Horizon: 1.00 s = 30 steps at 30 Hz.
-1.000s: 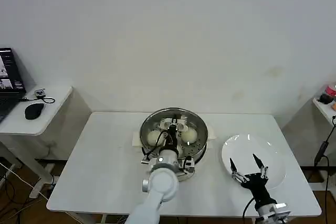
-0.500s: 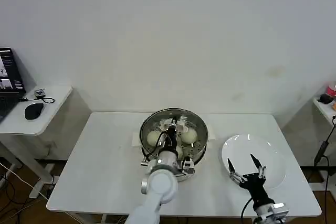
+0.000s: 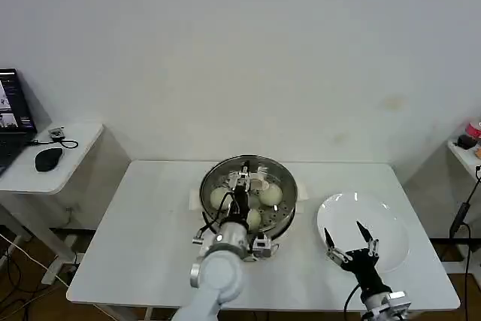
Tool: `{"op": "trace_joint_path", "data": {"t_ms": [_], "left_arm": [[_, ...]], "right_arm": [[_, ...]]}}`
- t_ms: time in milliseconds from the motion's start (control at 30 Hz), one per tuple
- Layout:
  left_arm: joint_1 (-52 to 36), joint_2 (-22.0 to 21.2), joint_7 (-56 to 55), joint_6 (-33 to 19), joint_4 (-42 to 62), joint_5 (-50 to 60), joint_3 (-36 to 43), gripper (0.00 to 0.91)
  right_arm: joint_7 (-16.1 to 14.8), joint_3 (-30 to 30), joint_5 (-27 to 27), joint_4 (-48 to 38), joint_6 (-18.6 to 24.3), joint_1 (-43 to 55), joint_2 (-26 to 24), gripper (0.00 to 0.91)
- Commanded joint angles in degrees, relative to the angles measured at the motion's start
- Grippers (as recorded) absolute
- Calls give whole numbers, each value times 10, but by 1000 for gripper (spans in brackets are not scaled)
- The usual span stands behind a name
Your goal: Take steamed baozi put them in steamer then cover it.
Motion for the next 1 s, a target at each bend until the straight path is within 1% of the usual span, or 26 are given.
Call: {"op": "trace_joint_path", "data": {"t_ms": [33, 100, 133, 167, 233, 300, 400, 433, 467, 533, 600, 633, 667, 700, 767, 800, 833, 900, 967, 1000], "left_arm": [[59, 57, -5, -8, -123, -46, -4, 907], [74, 73, -8, -17, -150, -57, -10, 907], [90, 86, -12, -37, -175, -68, -19, 907], [99, 95, -15, -38, -184, -74, -21, 907], [141, 115, -21, -53, -221, -88, -30, 907], [166, 124, -32, -58, -239, -100, -30, 907], [225, 132, -70, -84, -269, -152, -37, 907], [237, 130, -90, -92, -274, -189, -45, 907], [259, 127, -124, -101, -280, -252, -56, 907], [294, 120, -193, -129, -278, -421, -84, 907], [328, 117, -269, -167, -274, -624, -128, 907], [337, 121, -306, -183, -262, -722, -157, 907], [346, 124, -319, -197, -250, -798, -205, 907], [360, 114, -325, -224, -238, -862, -259, 907], [372, 107, -325, -254, -221, -890, -299, 907], [383, 114, -332, -271, -213, -912, -320, 907], [392, 114, -333, -269, -210, -936, -334, 907], [408, 108, -333, -237, -210, -986, -353, 907], [424, 106, -329, -243, -208, -1007, -359, 907], [431, 106, -327, -261, -205, -1008, -360, 907]], "right_arm": [[1, 0, 0, 1, 1, -1, 0, 907], [1, 0, 0, 1, 1, -2, -1, 907], [1, 1, 1, 2, 1, -3, -2, 907], [1, 1, 1, 2, 1, -4, -2, 907], [2, 4, 4, 1, 2, -6, -7, 907], [2, 5, 5, 0, 3, -8, -10, 907], [3, 7, 12, 2, 5, -14, -18, 907], [3, 8, 14, 3, 6, -16, -22, 907], [4, 10, 18, 5, 6, -19, -27, 907], [5, 16, 32, 11, 6, -26, -39, 907], [6, 23, 44, 14, 8, -33, -57, 907], [8, 25, 44, 14, 8, -34, -58, 907], [11, 20, 42, 15, -1, -26, -61, 907], [12, 17, 41, 20, -4, -28, -60, 907], [13, 13, 37, 26, -5, -33, -59, 907], [14, 5, 30, 29, -9, -33, -58, 907], [15, 4, 29, 31, -10, -34, -58, 907], [22, -2, 23, 39, -18, -39, -59, 907], [30, -6, 18, 44, -29, -42, -60, 907], [36, -6, 18, 47, -35, -44, -61, 907]]}}
